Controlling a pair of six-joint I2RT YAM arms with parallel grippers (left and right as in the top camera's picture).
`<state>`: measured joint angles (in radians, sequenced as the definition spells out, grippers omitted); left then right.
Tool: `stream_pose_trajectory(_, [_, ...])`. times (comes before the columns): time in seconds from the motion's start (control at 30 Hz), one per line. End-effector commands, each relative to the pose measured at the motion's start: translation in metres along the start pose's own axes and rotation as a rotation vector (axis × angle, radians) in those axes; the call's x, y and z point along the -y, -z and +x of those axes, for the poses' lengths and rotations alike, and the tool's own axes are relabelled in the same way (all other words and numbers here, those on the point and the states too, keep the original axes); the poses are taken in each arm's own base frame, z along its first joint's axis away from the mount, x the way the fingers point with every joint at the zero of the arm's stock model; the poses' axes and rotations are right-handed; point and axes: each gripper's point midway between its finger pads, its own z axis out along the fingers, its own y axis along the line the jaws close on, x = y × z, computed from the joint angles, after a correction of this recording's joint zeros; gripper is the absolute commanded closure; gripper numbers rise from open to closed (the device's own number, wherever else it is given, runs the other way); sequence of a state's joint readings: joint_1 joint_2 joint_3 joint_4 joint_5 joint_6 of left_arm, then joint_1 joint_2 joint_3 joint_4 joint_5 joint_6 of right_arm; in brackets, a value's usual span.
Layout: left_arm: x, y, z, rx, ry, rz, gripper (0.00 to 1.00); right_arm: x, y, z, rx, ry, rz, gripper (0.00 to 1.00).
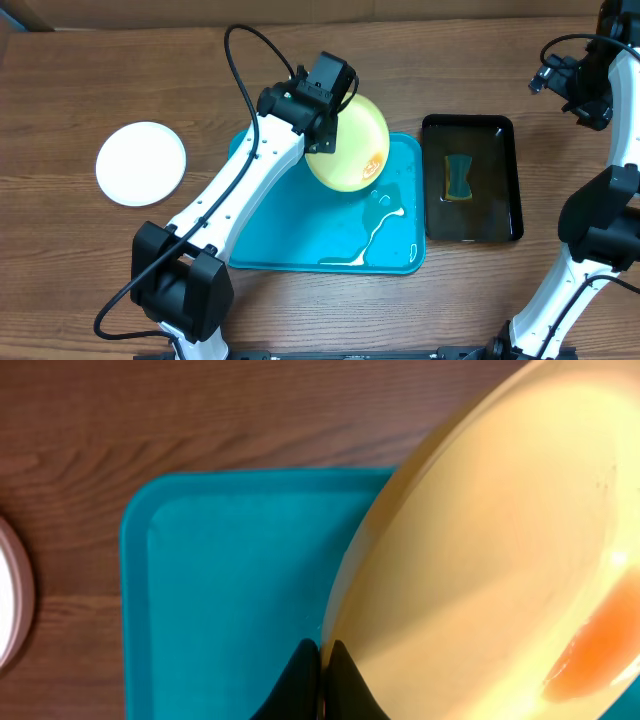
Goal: Clean dirty plates on tray and stack at the side
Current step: 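Lift the yellow plate with the left gripper and carry it right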
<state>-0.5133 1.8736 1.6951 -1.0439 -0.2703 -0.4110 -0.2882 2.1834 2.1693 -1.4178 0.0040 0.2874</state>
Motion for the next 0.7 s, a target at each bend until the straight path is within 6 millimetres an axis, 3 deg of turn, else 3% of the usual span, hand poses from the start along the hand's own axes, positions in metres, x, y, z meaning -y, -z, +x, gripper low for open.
stream_pose_trajectory(0.0, [0.022,0.022,-0.026,0.087,0.051,0.109,0.96,0.001,0.010,-0.006,0.032,-0.011,-0.008,0.00])
stream_pose_trajectory(0.17, [0.053,0.033,-0.042,0.186,0.033,0.178,0.96,0.001,0.010,-0.006,0.032,-0.011,-0.008,0.00])
stream_pose_trajectory(0.33, [0.097,0.055,-0.061,0.322,0.013,0.280,0.96,0.001,0.010,-0.006,0.032,-0.011,-0.008,0.00])
stream_pose_trajectory(0.5, [0.137,0.069,-0.066,0.411,-0.045,0.345,0.96,0.001,0.010,-0.006,0.032,-0.011,-0.008,0.00])
stream_pose_trajectory(0.67, [0.155,0.071,-0.061,0.495,-0.148,0.238,0.96,0.001,0.010,-0.006,0.032,-0.011,-0.008,0.00])
